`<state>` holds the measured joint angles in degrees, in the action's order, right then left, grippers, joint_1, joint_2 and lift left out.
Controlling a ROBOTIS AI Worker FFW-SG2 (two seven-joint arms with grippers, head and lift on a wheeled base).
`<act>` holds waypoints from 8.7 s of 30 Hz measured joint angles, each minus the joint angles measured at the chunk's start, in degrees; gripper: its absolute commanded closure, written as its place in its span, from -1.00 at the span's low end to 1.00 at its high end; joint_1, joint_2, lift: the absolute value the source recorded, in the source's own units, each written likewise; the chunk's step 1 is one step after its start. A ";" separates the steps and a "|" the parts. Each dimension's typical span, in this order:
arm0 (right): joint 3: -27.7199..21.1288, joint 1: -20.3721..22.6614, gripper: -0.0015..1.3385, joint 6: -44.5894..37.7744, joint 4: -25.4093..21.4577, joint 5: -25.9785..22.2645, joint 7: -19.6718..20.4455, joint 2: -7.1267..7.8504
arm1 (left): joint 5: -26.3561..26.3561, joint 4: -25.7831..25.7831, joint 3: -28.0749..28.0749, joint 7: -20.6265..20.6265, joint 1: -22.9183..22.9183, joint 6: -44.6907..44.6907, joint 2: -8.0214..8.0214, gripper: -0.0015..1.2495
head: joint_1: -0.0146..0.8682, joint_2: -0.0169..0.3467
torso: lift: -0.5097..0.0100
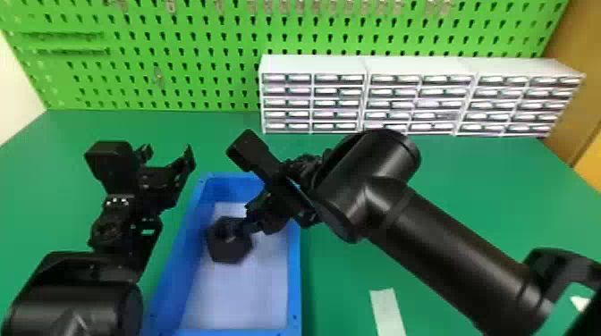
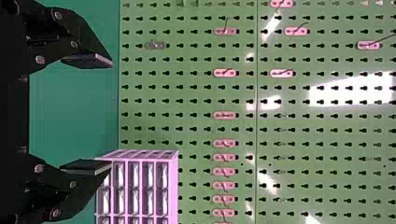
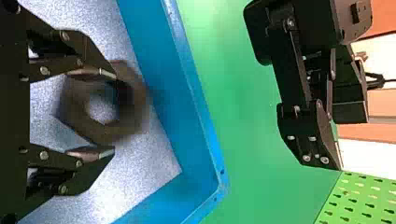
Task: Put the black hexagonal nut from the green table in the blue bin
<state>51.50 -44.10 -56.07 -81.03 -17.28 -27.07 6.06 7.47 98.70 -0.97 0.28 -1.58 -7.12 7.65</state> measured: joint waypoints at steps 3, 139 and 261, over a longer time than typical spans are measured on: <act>-0.01 0.03 -0.32 0.00 0.06 0.11 0.00 0.00 | 0.00 0.00 0.00 0.00 0.00 0.00 0.00 -0.23 | 0.59 -0.62 | 0.59; -46.09 33.65 -0.32 56.34 -5.52 12.67 33.56 -5.08 | 0.18 0.69 0.25 0.05 -0.09 0.00 0.00 -0.22 | 0.59 -0.62 | 0.59; -45.88 33.61 -0.33 49.61 -5.18 16.93 36.47 -1.50 | -0.91 1.32 0.62 0.07 -0.38 -0.79 -0.03 -0.22 | 0.59 -0.62 | 0.59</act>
<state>5.62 -10.49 -6.46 -86.21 -0.35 9.40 4.56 6.56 100.02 -0.35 0.35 -1.96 -7.91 7.61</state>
